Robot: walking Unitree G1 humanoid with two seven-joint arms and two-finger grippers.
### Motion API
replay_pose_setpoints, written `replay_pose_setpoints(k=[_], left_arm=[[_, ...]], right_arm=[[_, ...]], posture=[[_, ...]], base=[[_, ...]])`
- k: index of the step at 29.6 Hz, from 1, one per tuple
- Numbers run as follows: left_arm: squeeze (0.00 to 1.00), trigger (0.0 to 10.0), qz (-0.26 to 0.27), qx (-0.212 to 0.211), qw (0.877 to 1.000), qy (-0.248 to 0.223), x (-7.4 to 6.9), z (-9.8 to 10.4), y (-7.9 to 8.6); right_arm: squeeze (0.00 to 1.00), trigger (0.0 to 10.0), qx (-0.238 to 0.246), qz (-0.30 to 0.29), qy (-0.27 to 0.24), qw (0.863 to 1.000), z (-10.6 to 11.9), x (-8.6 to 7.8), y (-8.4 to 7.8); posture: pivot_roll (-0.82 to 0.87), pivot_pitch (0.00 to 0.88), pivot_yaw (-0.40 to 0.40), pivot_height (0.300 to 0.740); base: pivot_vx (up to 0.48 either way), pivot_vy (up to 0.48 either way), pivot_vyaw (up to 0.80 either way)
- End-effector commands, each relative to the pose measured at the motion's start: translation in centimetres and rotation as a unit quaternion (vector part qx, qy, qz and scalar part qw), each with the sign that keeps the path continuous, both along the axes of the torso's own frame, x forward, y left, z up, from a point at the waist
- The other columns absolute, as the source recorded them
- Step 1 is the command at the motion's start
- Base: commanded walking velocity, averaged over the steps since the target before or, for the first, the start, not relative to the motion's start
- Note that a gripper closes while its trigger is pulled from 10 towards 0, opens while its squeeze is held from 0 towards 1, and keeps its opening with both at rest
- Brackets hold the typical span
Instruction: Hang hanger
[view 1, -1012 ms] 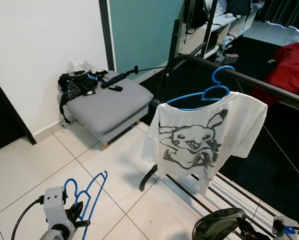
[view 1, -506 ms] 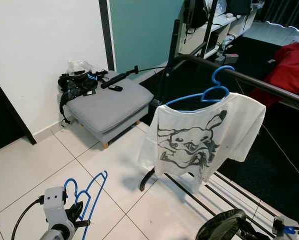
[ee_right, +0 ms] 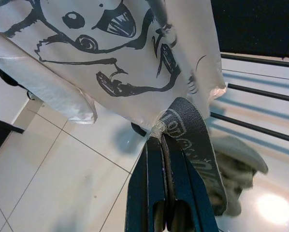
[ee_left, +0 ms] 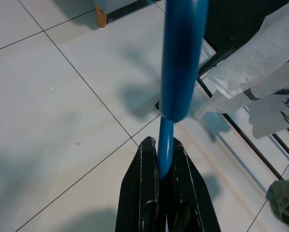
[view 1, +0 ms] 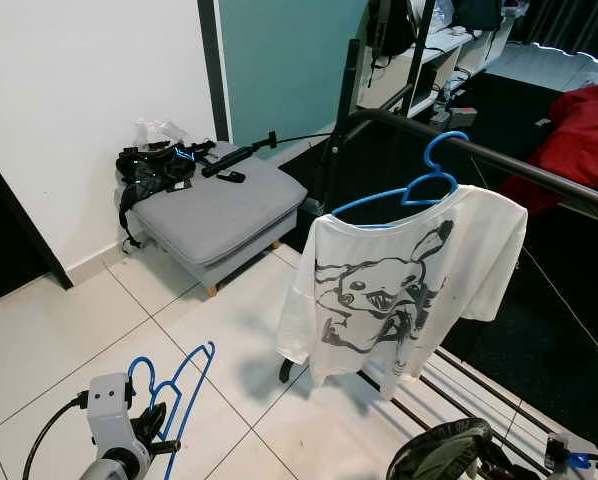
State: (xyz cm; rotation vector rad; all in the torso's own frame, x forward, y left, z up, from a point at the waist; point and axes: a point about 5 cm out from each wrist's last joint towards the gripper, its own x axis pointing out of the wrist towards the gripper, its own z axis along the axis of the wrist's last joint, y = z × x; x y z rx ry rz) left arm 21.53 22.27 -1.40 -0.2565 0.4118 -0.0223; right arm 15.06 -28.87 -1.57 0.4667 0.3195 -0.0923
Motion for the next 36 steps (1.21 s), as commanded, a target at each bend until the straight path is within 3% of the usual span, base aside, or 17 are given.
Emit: replay_pose_setpoints(k=[1, 36], left_arm=[[0.00, 10.0, -0.002, 0.004, 1.000, 0.006, -0.27, -0.09, 0.16], [0.00, 10.0, -0.005, 0.003, 1.000, 0.010, -0.56, -0.38, 0.10]], right_arm=[[0.00, 10.0, 0.007, -0.002, 0.003, 1.000, -0.15, -0.22, 0.19], [0.00, 10.0, 0.008, 0.000, 0.006, 1.000, -0.41, -0.50, 0.23]], posture=[[0.04, 0.097, -0.020, 0.740], [0.05, 0.064, -0.018, 0.740]], base=[[0.000, 0.000, 0.00], [0.000, 0.000, 0.00]])
